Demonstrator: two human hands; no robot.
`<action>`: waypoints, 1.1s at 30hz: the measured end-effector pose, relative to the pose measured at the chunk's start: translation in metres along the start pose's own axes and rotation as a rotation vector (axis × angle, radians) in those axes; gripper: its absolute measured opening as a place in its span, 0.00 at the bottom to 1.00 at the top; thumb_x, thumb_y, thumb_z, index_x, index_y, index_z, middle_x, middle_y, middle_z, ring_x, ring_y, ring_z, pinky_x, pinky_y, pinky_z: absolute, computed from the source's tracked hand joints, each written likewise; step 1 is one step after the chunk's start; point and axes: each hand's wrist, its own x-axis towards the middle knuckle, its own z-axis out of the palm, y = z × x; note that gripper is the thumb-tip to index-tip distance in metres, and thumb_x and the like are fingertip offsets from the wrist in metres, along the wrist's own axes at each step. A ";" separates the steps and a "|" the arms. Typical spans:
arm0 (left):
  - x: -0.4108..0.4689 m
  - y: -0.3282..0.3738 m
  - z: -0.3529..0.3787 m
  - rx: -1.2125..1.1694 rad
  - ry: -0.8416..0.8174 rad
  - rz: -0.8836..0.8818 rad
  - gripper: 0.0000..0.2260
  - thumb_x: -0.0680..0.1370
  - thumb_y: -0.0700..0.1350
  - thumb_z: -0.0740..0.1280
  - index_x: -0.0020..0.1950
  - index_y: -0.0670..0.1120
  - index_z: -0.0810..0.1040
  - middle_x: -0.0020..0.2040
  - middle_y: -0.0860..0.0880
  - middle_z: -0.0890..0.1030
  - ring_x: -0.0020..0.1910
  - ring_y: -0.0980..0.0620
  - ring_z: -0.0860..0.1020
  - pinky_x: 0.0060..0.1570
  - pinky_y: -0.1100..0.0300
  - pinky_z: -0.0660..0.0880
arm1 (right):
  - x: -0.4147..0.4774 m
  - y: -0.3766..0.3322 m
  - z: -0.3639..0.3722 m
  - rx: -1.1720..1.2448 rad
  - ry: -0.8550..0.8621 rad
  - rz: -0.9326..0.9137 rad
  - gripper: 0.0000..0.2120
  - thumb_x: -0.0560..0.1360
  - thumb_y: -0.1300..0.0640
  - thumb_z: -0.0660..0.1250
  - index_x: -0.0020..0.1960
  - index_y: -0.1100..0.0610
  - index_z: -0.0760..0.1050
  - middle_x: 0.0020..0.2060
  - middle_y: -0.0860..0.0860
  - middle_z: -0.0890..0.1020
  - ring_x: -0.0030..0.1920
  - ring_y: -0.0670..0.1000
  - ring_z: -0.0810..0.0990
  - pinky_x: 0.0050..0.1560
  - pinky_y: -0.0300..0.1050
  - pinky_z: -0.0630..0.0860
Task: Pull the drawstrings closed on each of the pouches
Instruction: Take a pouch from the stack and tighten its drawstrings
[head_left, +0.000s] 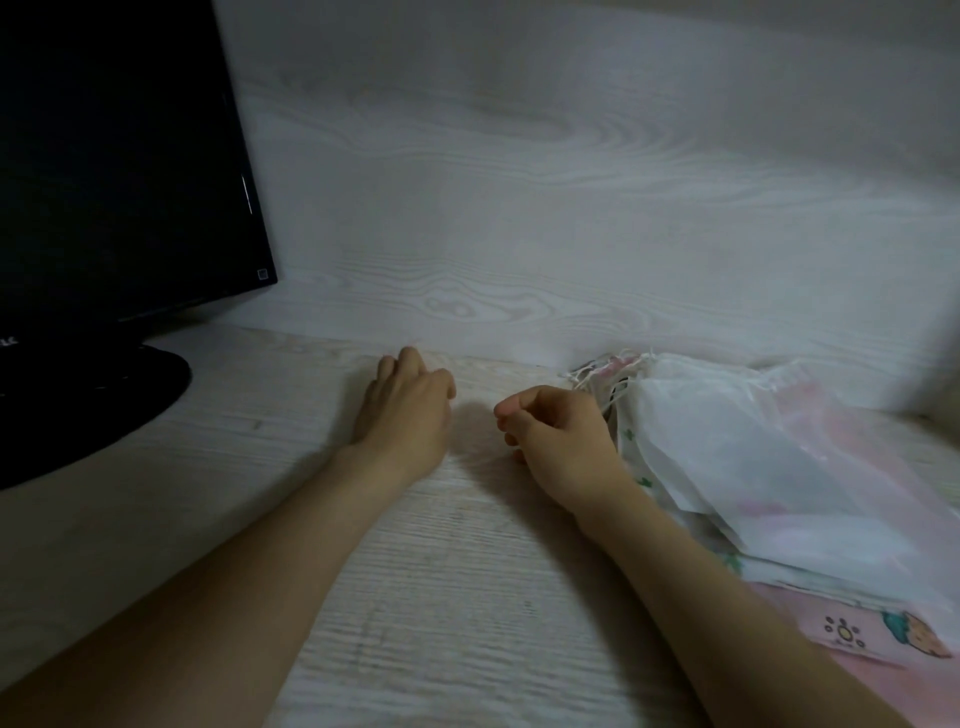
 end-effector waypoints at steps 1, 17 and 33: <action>-0.002 0.002 0.001 0.027 -0.043 -0.010 0.13 0.84 0.46 0.62 0.67 0.49 0.79 0.65 0.43 0.72 0.65 0.40 0.70 0.66 0.48 0.71 | 0.000 0.000 0.000 -0.001 0.000 0.004 0.11 0.69 0.48 0.66 0.44 0.51 0.85 0.38 0.49 0.86 0.43 0.53 0.86 0.52 0.62 0.83; 0.003 -0.011 0.004 -0.175 0.106 0.204 0.13 0.80 0.47 0.67 0.62 0.46 0.82 0.64 0.46 0.79 0.66 0.44 0.76 0.70 0.46 0.71 | -0.006 -0.010 -0.005 -0.225 -0.002 -0.138 0.07 0.77 0.60 0.67 0.47 0.52 0.83 0.33 0.46 0.84 0.31 0.42 0.79 0.35 0.32 0.72; -0.015 0.030 0.009 -0.373 -0.164 0.395 0.10 0.80 0.49 0.69 0.60 0.51 0.83 0.57 0.52 0.84 0.57 0.53 0.80 0.60 0.57 0.74 | -0.004 -0.014 -0.050 -1.305 0.142 0.286 0.32 0.82 0.55 0.62 0.81 0.54 0.51 0.77 0.71 0.58 0.72 0.79 0.63 0.70 0.70 0.67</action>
